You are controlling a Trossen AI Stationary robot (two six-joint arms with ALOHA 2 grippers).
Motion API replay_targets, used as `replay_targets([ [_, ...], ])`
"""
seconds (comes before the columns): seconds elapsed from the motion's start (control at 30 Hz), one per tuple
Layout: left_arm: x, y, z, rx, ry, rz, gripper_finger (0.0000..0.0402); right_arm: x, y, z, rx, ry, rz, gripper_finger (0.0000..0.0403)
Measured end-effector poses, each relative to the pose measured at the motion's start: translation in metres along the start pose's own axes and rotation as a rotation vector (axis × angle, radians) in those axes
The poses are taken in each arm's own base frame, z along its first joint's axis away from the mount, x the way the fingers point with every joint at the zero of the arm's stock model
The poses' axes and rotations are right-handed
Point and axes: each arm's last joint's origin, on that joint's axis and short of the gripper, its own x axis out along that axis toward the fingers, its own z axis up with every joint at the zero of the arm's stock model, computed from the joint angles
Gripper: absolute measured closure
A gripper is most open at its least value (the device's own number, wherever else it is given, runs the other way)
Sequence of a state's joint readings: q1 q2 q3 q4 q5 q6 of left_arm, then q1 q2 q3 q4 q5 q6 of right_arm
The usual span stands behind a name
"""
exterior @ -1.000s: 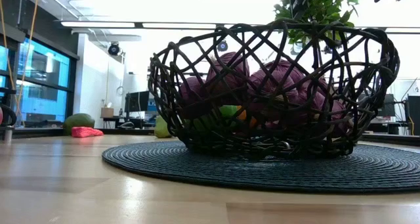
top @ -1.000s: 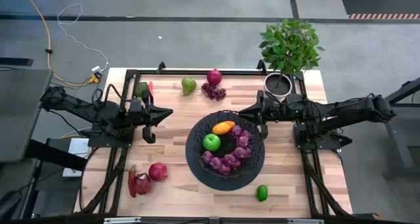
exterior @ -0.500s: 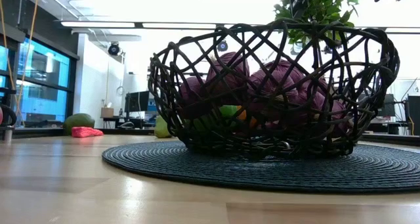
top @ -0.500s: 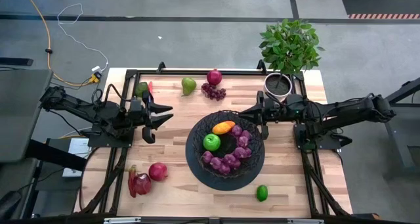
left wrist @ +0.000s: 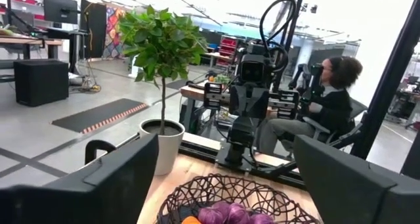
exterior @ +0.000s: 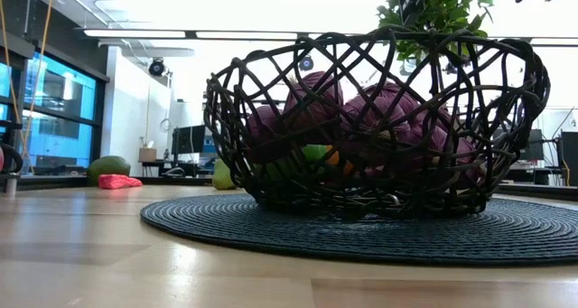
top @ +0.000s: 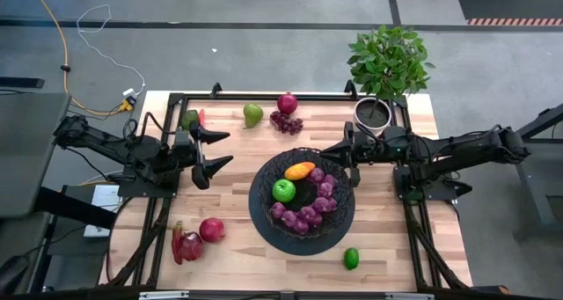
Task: Build produce basket
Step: Put the red pomegranate into the basket
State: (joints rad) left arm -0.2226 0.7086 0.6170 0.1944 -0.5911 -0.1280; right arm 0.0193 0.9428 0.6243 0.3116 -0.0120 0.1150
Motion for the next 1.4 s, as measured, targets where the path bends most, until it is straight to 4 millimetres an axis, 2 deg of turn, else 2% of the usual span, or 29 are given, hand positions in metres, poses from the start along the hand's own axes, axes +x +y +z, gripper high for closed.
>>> replay_targets([
  [0.1, 0.0, 0.0, 0.002, 0.007, 0.01, 0.0, 0.0052, 0.0, 0.0, 0.0, 0.0, 0.0, 0.0, 0.0403],
  [0.27, 0.002, -0.005, 0.026, 0.011, 0.097, -0.016, 0.0052, 0.0, 0.0, 0.0, 0.0, 0.0, 0.0, 0.0403],
  [0.4, 0.006, -0.017, 0.038, 0.07, 0.351, -0.099, 0.0055, 0.0, 0.0, 0.0, 0.0, 0.0, 0.0, 0.0403],
  [0.5, 0.008, -0.03, 0.038, 0.11, 0.603, -0.154, 0.0056, 0.0, 0.0, 0.0, -0.003, 0.0, 0.0, 0.0403],
  [0.67, 0.005, -0.055, 0.016, 0.197, 0.951, -0.216, 0.0056, 0.0, 0.0, 0.0, -0.01, 0.001, 0.0, 0.0403],
  [0.9, -0.009, -0.08, -0.038, 0.179, 1.271, -0.225, 0.0055, 0.0, 0.0, 0.0, -0.01, 0.001, 0.0, 0.0403],
  [1.17, -0.015, -0.085, -0.096, 0.276, 1.387, -0.237, 0.0055, 0.0, 0.0, -0.001, -0.007, 0.015, -0.002, 0.0403],
  [1.4, -0.014, -0.084, -0.126, 0.267, 1.392, -0.251, 0.0055, 0.0, 0.0, -0.002, -0.007, 0.021, -0.002, 0.0403],
])
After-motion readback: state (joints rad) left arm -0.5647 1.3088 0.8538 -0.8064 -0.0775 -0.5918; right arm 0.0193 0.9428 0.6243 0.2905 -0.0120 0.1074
